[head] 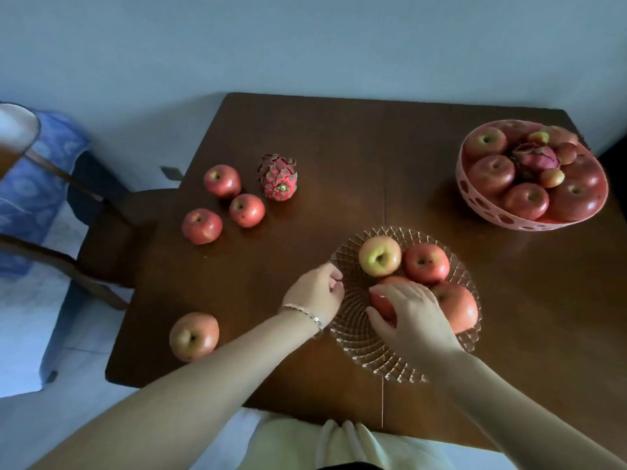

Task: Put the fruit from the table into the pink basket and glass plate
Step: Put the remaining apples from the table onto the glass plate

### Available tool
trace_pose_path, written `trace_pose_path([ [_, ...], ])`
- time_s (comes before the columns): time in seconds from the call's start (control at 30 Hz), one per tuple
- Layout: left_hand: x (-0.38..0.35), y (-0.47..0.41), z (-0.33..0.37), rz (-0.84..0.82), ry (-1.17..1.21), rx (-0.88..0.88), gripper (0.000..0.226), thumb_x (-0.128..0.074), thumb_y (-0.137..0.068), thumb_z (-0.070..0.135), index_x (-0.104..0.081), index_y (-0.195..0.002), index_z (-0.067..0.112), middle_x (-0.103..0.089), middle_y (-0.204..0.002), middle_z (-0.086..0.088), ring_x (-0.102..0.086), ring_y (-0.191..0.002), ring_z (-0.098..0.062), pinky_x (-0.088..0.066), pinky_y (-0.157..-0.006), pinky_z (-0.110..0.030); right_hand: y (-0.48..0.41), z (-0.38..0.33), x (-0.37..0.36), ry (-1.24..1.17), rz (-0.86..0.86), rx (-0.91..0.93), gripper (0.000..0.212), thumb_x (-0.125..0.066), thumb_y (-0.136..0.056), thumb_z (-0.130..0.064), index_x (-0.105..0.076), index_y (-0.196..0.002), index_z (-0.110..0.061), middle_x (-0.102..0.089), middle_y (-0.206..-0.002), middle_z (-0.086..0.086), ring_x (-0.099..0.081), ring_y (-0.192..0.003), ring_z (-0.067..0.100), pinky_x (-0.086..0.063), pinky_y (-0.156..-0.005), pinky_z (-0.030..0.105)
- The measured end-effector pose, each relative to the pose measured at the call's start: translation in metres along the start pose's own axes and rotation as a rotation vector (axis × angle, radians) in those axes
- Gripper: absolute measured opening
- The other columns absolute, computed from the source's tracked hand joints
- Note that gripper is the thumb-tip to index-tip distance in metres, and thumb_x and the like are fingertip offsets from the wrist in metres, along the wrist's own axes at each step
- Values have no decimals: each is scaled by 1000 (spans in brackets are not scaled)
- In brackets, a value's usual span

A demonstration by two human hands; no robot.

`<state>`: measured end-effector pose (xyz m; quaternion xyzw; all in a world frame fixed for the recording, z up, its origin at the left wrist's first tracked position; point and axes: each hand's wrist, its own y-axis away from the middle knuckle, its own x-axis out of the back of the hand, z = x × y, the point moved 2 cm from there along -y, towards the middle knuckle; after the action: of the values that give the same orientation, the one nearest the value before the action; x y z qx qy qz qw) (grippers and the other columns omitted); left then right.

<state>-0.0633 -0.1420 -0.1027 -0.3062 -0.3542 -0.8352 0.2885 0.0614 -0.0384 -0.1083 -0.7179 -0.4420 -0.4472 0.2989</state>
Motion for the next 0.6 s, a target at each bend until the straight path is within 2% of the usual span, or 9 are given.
trace_pose_path([
  [0.07, 37, 3, -32, 63, -291, 16, 33, -48, -92, 34, -49, -123, 23, -57, -125, 0, -56, -112, -22, -48, -87, -36, -22, -27, 1, -164, -110, 27, 26, -60, -86, -29, -67, -108, -16, -71, -101, -2, -64, -97, 17, -49, -92, 33],
  [0.13, 61, 8, -77, -73, -582, 230, 60, -51, -87, 48, -33, -138, 24, -41, -139, -5, -43, -125, -28, -44, -95, -42, -40, -54, -4, -259, -164, 70, 25, -58, -88, -27, -65, -109, -18, -69, -103, -4, -63, -92, 12, -51, -86, 29],
  [0.2, 77, 21, -125, -230, -663, 484, 80, -55, -80, 58, -18, -145, 26, -28, -146, -8, -36, -130, -32, -42, -98, -43, -55, -82, -18, -299, -221, 92, 25, -56, -89, -26, -64, -111, -18, -68, -104, -5, -60, -88, 9, -48, -85, 24],
  [0.3, 76, 33, -168, -328, -471, 565, 82, -60, -78, 52, -17, -144, 30, -29, -142, -9, -44, -125, -31, -44, -97, -40, -64, -109, -42, -321, -318, 85, 23, -54, -89, -26, -64, -109, -21, -67, -104, -7, -60, -97, 11, -49, -89, 28],
  [0.4, 79, 33, -183, -266, -315, 545, 68, -62, -76, 45, -30, -134, 33, -42, -127, -8, -55, -109, -29, -49, -86, -35, -63, -128, -63, -311, -428, 64, 29, -56, -87, -29, -60, -115, -24, -62, -112, -7, -59, -101, 11, -50, -91, 34],
  [0.47, 81, 30, -180, -254, -116, 531, 61, -62, -75, 42, -34, -128, 31, -52, -110, -5, -61, -91, -24, -54, -73, -31, -58, -137, -73, -282, -510, 86, 46, -62, -83, -34, -49, -127, -28, -51, -127, -6, -54, -110, 12, -48, -95, 33],
  [0.53, 77, 28, -161, -283, 261, 539, 52, -63, -79, 37, -37, -122, 26, -57, -95, -8, -59, -68, -20, -52, -56, -27, -50, -142, -76, -246, -575, 115, 75, -71, -75, -41, -31, -139, -32, -35, -139, -8, -45, -122, 11, -45, -98, 30],
  [0.6, 75, 27, -132, -296, 474, 478, 46, -65, -80, 42, -40, -115, 26, -62, -92, -11, -59, -64, -22, -52, -54, -29, -42, -145, -73, -257, -528, 145, 93, -77, -64, -47, -23, -139, -36, -30, -140, -9, -42, -125, 10, -46, -97, 29],
])
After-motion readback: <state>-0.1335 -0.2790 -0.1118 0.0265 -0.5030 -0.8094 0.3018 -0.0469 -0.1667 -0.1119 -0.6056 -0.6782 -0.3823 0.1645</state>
